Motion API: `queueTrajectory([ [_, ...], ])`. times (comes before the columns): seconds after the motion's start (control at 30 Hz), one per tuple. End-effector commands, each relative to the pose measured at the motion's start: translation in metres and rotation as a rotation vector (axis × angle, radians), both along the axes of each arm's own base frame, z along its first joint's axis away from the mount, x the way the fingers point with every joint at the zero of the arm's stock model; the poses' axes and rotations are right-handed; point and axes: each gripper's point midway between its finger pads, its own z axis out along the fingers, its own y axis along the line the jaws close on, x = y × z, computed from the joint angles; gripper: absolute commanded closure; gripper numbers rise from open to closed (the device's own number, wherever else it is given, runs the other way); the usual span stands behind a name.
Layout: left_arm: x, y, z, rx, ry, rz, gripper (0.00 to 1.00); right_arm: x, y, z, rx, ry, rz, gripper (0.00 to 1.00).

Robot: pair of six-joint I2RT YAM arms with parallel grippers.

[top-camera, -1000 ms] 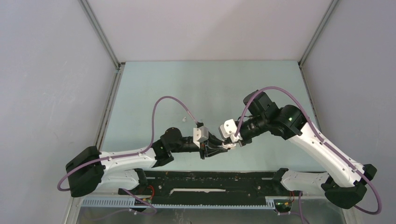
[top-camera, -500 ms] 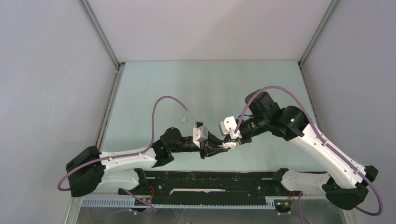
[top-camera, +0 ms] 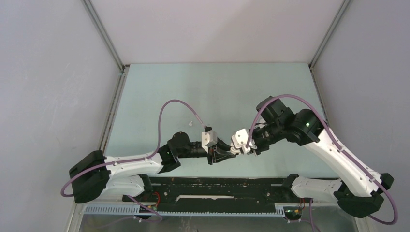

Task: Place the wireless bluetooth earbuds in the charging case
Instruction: Place the earbud in the charging case.

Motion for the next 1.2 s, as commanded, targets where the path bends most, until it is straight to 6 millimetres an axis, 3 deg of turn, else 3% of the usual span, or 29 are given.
queueTrajectory([
  [0.0, 0.004, -0.005, 0.024, -0.046, -0.046, 0.004, 1.00, 0.006, -0.003, -0.002, -0.049, -0.022, 0.001, 0.79],
  [0.67, 0.002, -0.005, 0.028, -0.063, -0.046, -0.010, 1.00, 0.021, 0.012, -0.011, -0.057, -0.013, -0.019, 0.67],
  [0.83, 0.002, -0.005, 0.029, -0.070, -0.040, -0.007, 1.00, 0.018, 0.015, -0.013, -0.060, -0.006, -0.003, 0.62],
  [1.17, 0.002, -0.005, 0.028, -0.072, -0.033, -0.004, 1.00, 0.013, 0.017, -0.019, -0.079, 0.007, 0.010, 0.62],
])
